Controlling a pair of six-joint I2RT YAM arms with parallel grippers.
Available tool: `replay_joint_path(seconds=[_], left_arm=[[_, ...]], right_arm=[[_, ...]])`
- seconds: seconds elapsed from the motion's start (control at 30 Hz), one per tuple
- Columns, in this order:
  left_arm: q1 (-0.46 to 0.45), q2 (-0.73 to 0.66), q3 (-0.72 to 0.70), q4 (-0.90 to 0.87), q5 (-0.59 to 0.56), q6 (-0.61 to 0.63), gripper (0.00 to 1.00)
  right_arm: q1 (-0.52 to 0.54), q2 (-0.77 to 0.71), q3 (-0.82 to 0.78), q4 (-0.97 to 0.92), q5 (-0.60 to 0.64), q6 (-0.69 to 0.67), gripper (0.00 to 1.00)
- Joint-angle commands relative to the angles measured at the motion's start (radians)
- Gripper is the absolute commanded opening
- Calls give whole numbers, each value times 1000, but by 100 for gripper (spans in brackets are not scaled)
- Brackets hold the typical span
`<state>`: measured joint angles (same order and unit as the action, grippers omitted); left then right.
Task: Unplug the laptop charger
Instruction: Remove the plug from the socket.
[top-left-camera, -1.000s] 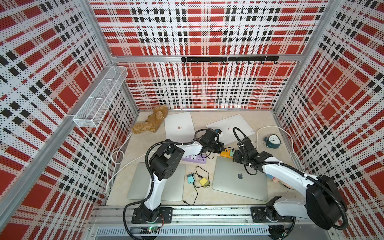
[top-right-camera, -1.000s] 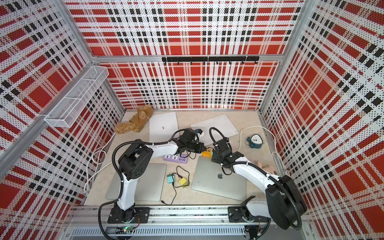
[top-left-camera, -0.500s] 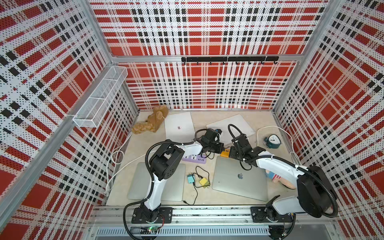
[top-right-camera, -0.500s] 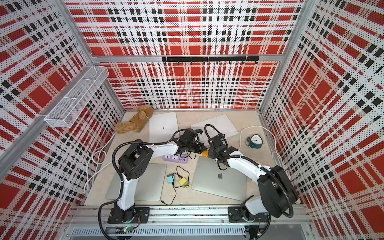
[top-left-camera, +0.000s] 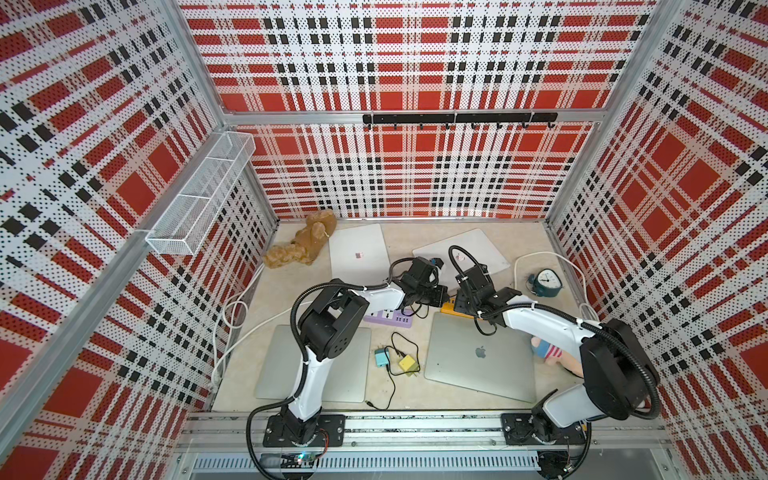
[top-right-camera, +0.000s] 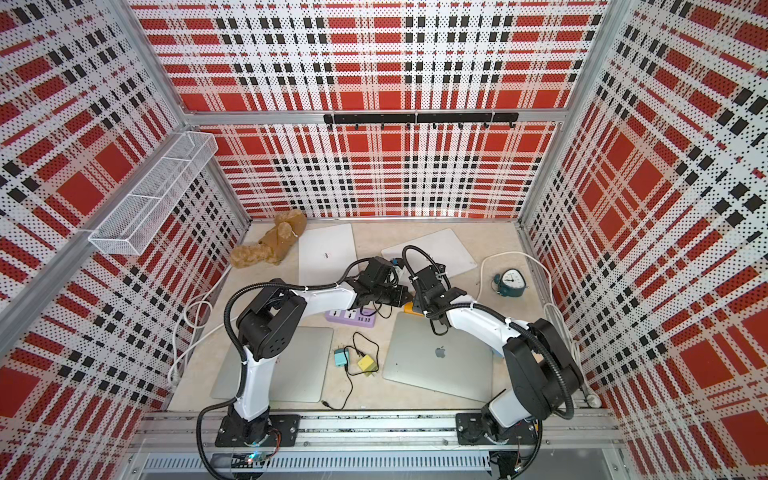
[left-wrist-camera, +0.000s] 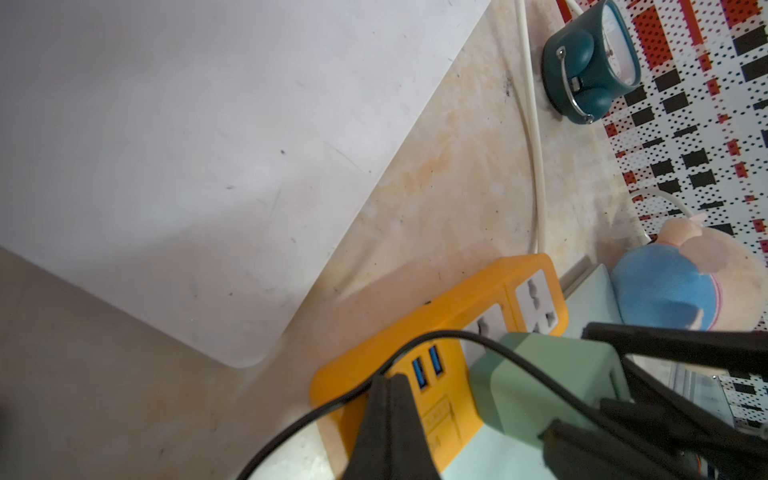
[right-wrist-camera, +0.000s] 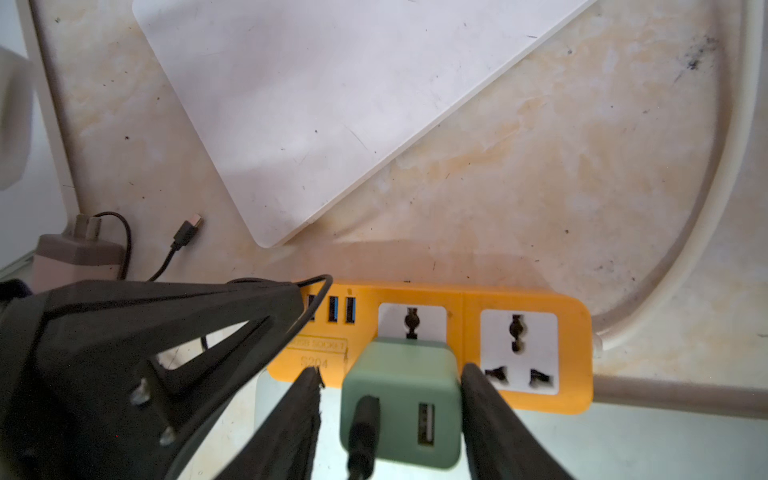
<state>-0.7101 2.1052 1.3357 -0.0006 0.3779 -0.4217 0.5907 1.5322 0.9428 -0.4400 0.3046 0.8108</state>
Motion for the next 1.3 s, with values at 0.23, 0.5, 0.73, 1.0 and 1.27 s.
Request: replay_joint_path(seconds=[0.23,0.5,0.73,1.0,1.27], left_arm=[[11,15,-52,-50,-16,-4,0],[12,15,-56,-51,-13,-3,0],[11,16,-59,-50,-13,-4,0],[15,15,-67,-50,-15,-10,0],[15,14,-73,-50,-19,-8,0]], right_arm=[[31,77,72,-66,73,5,55],[33,87,75,-64,68,0,50],[32,85,71,-62,64,-9,42],[31,53,58,-47,59,-14,32],[15,10,29,-23,48,-14,30]])
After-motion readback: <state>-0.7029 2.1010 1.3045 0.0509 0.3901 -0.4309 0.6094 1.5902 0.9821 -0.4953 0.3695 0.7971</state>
